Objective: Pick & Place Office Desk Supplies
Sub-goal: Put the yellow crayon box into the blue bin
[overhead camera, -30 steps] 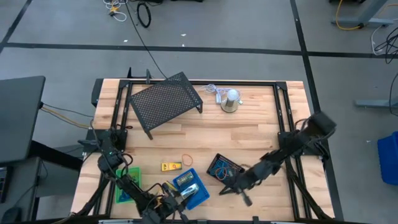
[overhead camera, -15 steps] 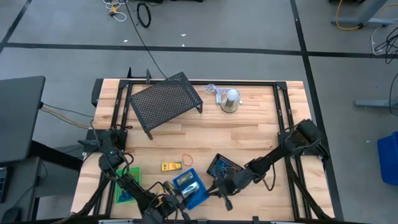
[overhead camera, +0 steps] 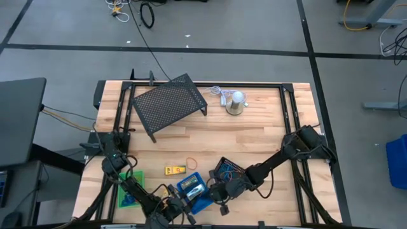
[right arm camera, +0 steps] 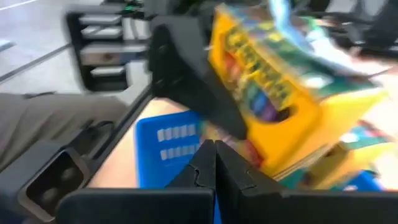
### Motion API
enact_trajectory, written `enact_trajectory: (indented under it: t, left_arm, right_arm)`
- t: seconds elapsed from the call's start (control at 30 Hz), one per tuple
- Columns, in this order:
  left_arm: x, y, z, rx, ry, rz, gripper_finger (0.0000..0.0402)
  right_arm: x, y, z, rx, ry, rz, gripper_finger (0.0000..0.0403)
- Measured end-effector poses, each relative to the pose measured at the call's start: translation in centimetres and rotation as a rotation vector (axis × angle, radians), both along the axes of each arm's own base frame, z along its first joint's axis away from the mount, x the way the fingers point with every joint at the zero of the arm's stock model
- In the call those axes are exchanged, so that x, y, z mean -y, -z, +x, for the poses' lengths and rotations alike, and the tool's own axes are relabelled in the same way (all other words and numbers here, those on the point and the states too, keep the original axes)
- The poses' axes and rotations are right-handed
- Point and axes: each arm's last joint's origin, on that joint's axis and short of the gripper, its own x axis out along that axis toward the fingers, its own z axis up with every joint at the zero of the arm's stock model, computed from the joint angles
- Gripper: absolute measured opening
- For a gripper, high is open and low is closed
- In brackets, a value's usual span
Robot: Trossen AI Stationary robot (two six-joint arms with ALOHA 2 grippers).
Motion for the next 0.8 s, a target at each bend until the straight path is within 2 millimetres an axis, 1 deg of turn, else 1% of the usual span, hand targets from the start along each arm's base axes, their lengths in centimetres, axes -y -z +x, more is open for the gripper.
enact_trajectory:
  t: [0.17,0.4,0.6,0.63,0.67,0.8]
  left_arm:
    - [0.0,0.0,0.0,0.001,-0.001,-0.001,0.0103]
    - [0.0,0.0,0.0,0.001,-0.001,-0.002,0.0103]
    - [-0.1,0.0,0.0,0.008,-0.010,-0.009,0.0103]
    - [-0.1,0.0,0.0,0.014,-0.014,-0.016,0.0107]
    - [-0.1,0.0,0.0,0.016,-0.015,-0.018,0.0119]
    - [-0.3,0.2,0.2,0.019,-0.009,-0.023,0.0192]
  right_arm:
    - [0.4,-0.1,0.2,0.002,0.046,0.019,0.0000]
    - [0.5,-0.1,0.3,-0.005,0.061,0.033,0.0000]
    - [0.5,-0.1,1.0,-0.008,0.067,0.037,0.0000]
    - [0.4,0.1,1.3,-0.014,0.067,0.039,0.0000]
    - [0.3,0.3,1.7,-0.019,0.068,0.041,0.0000]
    - [-0.2,1.7,3.0,-0.090,0.088,0.016,0.0000]
